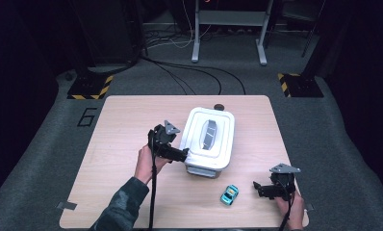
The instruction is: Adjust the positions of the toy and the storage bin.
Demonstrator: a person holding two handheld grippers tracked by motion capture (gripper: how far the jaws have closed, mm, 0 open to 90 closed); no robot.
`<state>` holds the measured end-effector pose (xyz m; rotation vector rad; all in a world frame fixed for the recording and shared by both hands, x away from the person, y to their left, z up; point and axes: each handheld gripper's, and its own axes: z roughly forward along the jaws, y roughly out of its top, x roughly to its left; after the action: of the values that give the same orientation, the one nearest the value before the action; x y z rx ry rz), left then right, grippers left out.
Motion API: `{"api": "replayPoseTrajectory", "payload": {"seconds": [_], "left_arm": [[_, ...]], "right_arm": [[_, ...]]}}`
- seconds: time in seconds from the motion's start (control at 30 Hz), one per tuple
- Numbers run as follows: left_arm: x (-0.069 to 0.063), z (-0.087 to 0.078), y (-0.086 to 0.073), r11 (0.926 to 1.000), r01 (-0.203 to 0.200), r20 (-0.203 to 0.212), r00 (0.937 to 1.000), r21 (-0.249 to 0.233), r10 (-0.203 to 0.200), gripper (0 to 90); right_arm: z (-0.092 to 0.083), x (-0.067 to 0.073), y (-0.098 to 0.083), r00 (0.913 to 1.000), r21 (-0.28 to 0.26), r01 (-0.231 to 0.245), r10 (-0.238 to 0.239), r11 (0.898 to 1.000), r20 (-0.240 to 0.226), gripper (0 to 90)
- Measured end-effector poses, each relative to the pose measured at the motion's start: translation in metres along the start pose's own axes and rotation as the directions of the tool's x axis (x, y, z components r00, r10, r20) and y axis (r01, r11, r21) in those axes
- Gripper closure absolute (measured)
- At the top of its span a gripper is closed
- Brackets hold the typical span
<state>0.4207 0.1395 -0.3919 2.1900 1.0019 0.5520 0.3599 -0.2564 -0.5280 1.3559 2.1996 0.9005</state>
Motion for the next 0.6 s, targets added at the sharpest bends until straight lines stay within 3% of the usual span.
{"api": "replayPoseTrajectory", "payload": {"seconds": [0.17, 0.43, 0.6], "left_arm": [[-0.01, 0.0, 0.009, 0.9995, -0.01, -0.003, 0.9999, -0.03, 0.01, 0.6], [-0.034, 0.013, 0.032, 0.9983, -0.021, 0.015, 0.9996, -0.055, 0.022, 0.0], [-0.051, 0.023, 0.045, 0.9958, -0.052, 0.002, 0.9986, -0.075, 0.052, 9.4]], "right_arm": [[0.0, 0.0, 0.0, 1.0, 0.0, -0.001, 0.001, 1.0, 0.0, 0.0], [0.0, 0.0, 0.0, 1.0, 0.0, 0.004, -0.004, 1.0, -0.001, 0.0], [0.0, 0.0, 0.0, 1.0, 0.0, 0.004, -0.004, 1.0, -0.001, 0.0]]}}
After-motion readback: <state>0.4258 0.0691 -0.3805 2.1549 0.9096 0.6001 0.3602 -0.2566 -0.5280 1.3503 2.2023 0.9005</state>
